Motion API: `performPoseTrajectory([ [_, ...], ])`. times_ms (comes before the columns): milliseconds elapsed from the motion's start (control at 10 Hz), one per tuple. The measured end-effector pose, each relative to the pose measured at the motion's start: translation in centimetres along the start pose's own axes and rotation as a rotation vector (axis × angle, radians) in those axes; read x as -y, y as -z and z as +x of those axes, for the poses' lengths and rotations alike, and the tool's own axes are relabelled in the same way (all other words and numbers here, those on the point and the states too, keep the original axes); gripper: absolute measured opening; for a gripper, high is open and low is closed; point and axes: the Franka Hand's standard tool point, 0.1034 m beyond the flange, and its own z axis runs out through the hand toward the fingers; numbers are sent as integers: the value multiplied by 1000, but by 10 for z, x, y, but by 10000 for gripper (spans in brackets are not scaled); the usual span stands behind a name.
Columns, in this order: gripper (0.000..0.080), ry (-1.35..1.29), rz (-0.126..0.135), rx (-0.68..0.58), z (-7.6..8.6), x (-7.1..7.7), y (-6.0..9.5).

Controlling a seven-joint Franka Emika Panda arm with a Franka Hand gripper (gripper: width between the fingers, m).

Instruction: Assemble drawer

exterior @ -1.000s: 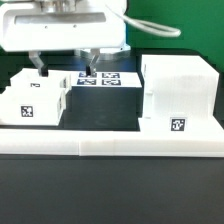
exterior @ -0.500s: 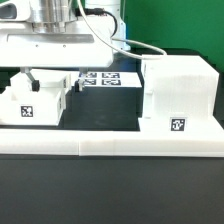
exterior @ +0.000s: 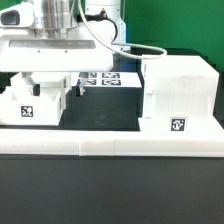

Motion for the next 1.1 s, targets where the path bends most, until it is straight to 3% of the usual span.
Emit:
performPoseTrajectory([
  [400, 649, 25, -31, -8, -18, 0, -19],
  [800, 649, 29, -32, -10, -19, 5, -22],
  [1100, 252, 29, -32, -11, -19, 5, -22],
])
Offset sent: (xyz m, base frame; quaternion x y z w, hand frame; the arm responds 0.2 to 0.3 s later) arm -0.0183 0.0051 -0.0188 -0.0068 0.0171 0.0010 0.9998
